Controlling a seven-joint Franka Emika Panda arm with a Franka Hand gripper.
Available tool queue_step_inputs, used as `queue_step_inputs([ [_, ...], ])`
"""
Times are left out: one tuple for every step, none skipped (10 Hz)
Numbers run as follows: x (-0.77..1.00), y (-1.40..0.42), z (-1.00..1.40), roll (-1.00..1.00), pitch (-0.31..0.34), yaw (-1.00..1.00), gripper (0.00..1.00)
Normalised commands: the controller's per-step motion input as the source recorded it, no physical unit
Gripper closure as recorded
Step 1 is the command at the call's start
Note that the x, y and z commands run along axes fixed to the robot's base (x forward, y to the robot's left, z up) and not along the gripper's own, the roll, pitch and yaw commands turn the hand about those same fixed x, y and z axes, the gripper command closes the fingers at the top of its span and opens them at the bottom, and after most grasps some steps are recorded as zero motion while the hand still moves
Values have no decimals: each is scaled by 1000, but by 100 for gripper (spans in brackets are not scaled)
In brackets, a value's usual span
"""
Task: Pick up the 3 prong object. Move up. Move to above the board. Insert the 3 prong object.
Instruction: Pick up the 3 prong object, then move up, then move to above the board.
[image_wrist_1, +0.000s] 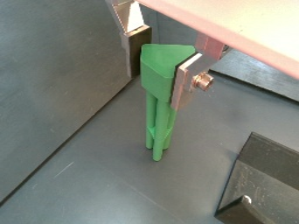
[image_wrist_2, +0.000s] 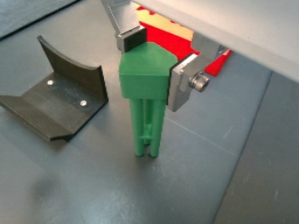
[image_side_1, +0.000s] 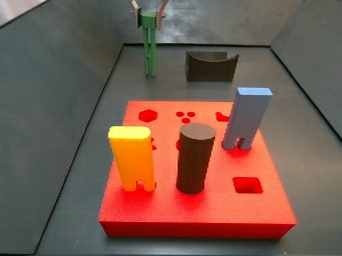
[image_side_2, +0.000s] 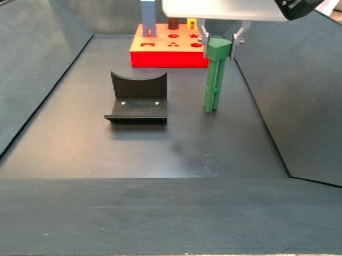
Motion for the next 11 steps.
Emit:
queue_step_inputs([
  [0,0,0,0,0,0,100],
  [0,0,0,0,0,0,100],
  [0,0,0,0,0,0,100],
  [0,0,833,0,0,0,100],
  [11,18,825,0,1,-56,100],
  [2,12,754,-12,17,-57,100],
  [3,4,513,-51,42,-47,100],
  [8,4,408,-67,50,-41,100],
  [11,2,197,-94,63,-33,100],
  [250,-366,1000,-66,-78,420,100],
  [234,-361,1000,-51,-55,395,100],
])
